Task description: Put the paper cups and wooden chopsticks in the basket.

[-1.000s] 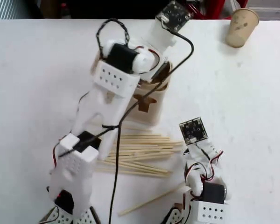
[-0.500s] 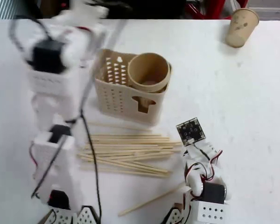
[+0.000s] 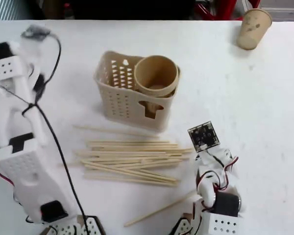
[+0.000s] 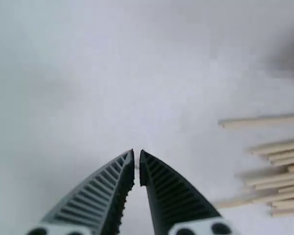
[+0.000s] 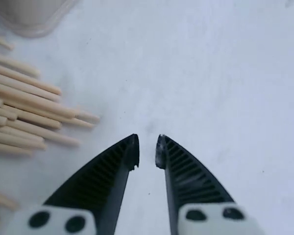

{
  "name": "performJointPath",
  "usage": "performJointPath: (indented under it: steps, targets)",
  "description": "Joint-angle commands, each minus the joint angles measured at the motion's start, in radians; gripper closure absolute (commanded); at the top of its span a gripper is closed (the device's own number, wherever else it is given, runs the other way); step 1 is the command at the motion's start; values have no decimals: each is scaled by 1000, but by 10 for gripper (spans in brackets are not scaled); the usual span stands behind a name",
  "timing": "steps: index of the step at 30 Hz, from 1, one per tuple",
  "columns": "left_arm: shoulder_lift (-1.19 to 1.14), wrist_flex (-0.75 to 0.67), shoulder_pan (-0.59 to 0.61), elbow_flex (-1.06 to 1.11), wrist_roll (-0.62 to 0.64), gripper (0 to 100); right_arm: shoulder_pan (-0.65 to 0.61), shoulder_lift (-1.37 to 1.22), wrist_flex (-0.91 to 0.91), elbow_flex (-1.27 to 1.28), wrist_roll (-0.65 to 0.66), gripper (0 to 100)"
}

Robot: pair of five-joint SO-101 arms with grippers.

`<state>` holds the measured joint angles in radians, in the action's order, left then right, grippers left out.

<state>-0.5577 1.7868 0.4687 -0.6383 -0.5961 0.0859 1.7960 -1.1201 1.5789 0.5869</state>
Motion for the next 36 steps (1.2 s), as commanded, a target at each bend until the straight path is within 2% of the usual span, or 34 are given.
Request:
performJointPath:
  steps: [1, 7, 10, 13, 19, 22, 26, 32, 36]
  targets:
    - [50, -2, 19, 104, -71, 957, 16, -45, 15, -97, 3, 922]
    - [51, -17, 8, 313, -167, 958, 5, -438, 13, -311, 2, 919]
    - [85, -75, 19, 377, -164, 958, -81, -700, -21, -442, 21, 917]
    - [177, -169, 35, 476, -138, 958, -231, -895, -90, -543, 97, 916]
    - [338, -555, 119, 605, 138, 954, -564, -954, -134, -644, 117, 919]
    - [318, -674, 125, 623, 224, 954, -685, -928, -179, -698, 118, 918]
    - [249, -680, 77, 597, 390, 954, -854, -981, -153, -695, 118, 916]
    - [166, -661, -44, 592, 733, 954, -886, -1274, 16, -729, 130, 823]
    - [131, -690, -21, 575, 778, 953, -903, -1400, 113, -766, 170, 840]
